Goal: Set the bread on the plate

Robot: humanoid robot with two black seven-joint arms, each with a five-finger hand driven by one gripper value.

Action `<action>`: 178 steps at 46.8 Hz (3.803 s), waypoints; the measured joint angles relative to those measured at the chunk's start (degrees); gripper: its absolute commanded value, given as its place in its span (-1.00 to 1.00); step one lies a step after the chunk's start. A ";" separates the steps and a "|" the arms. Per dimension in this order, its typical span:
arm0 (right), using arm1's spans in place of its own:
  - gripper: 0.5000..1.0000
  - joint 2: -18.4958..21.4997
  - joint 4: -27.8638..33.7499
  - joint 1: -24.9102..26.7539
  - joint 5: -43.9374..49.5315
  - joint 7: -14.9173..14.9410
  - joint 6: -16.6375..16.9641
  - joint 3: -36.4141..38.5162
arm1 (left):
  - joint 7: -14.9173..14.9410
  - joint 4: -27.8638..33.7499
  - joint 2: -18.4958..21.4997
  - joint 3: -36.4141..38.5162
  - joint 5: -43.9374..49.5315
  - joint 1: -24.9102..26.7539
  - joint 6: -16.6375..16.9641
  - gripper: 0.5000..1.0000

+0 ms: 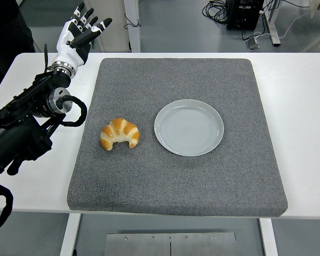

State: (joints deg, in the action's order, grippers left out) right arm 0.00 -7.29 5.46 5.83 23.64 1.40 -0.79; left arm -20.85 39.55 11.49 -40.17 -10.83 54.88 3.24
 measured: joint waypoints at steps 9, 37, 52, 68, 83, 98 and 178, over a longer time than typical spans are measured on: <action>1.00 0.00 0.00 -0.01 -0.01 0.00 0.01 0.00 | 2.41 8.89 3.90 0.45 -6.29 -2.83 2.56 0.88; 1.00 0.00 0.00 -0.01 -0.01 0.01 0.02 0.00 | 6.57 30.38 19.26 16.59 -17.11 -3.56 5.64 0.88; 1.00 0.00 0.00 -0.01 -0.02 -0.02 0.00 0.00 | 12.47 38.86 25.76 18.88 -26.85 -5.74 5.64 0.87; 1.00 0.00 0.00 -0.01 -0.01 -0.01 0.00 0.00 | 18.63 42.31 27.09 19.64 -39.93 -7.72 5.60 0.87; 1.00 0.00 0.00 -0.01 0.00 0.00 0.00 0.00 | 19.44 42.38 27.27 21.89 -48.88 -7.74 5.55 0.87; 1.00 0.00 0.00 -0.01 0.02 0.00 0.01 0.00 | 19.85 42.12 27.23 24.53 -51.57 -7.27 5.30 0.87; 1.00 0.00 0.00 -0.01 -0.02 0.00 0.00 0.00 | 16.42 37.96 24.55 26.86 -63.13 -7.77 5.38 -0.61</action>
State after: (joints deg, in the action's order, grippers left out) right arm 0.00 -7.29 5.45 5.81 23.64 1.40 -0.79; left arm -4.43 77.51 36.04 -13.31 -73.96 47.12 8.62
